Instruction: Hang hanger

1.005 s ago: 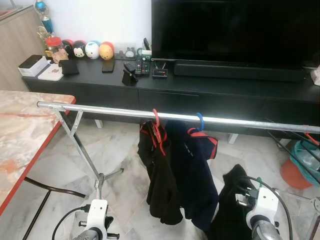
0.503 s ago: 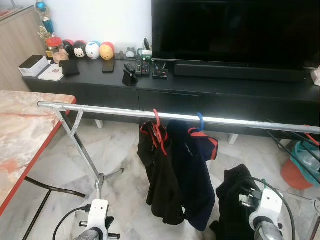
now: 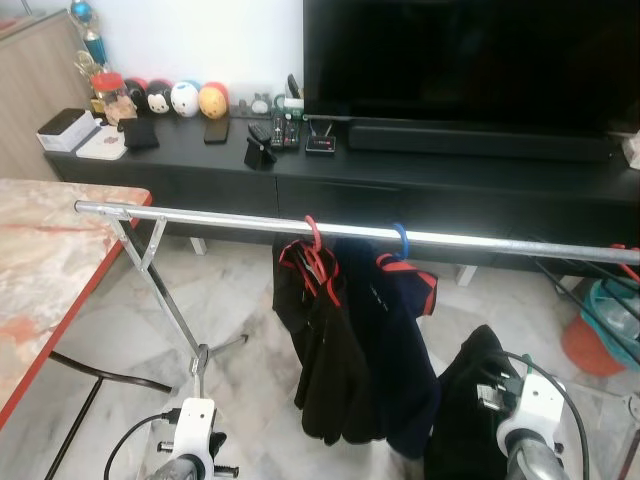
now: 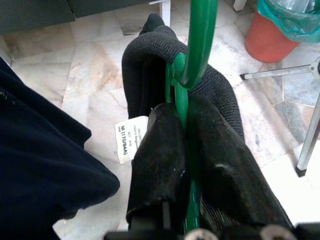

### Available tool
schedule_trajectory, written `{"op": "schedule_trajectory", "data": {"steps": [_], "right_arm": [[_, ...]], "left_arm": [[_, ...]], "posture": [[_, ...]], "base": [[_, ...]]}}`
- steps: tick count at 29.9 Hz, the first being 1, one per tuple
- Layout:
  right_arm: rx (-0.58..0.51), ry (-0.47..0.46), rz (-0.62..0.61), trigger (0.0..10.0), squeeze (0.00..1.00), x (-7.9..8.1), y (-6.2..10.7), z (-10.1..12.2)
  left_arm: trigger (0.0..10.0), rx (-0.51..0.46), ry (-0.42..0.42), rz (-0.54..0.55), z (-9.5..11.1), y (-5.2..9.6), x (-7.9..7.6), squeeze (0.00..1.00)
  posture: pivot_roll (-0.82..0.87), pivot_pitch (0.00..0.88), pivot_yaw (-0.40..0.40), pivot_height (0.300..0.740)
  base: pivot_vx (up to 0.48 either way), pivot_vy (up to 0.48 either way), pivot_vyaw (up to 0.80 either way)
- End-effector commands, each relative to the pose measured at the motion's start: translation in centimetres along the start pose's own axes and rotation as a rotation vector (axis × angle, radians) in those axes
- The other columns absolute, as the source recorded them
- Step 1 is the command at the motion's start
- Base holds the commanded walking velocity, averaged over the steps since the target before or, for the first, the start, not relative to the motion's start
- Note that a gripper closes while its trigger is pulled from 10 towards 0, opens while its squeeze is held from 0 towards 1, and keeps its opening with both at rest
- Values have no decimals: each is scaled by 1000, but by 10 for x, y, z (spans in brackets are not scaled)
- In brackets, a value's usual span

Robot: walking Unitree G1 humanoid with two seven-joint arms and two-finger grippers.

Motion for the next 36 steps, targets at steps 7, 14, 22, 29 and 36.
{"op": "schedule_trajectory", "data": {"steps": [7, 14, 22, 29, 36], "right_arm": [[-24, -10, -23, 10000, 0, -4, -1, 5], [-32, -10, -20, 10000, 0, -3, -3, 8], [-31, -11, -18, 10000, 0, -2, -2, 8], [-37, -21, -21, 10000, 0, -2, -2, 8], [-38, -22, -19, 10000, 0, -1, -3, 9]], "left_arm": [[10000, 11, 8, 10, -4, 1, 2, 0], [10000, 31, 11, 22, -8, 2, 5, 0], [10000, 45, 12, 29, -12, 4, 7, 0], [10000, 62, 14, 39, -17, 6, 10, 0], [10000, 69, 14, 43, -18, 6, 11, 0]], "posture": [[67, 0, -1, 740], [69, 0, -2, 740], [69, 0, -1, 740], [70, 0, -1, 740], [71, 0, 1, 740]], "base": [[-268, 0, 0], [-280, 0, 0], [-283, 0, 0], [-278, 0, 0], [-280, 0, 0]]}}
Point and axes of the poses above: a point about 5 cm out from each wrist's last joint towards the gripper, its own y axis pointing back from the gripper into the wrist, its own z axis along the axis of the wrist's last joint, x = y × z, the point moved 1 cm from there along -y, pointing out of the wrist towards the gripper, and after that the axes turned 14 degrees about y, right-handed, at the moved point
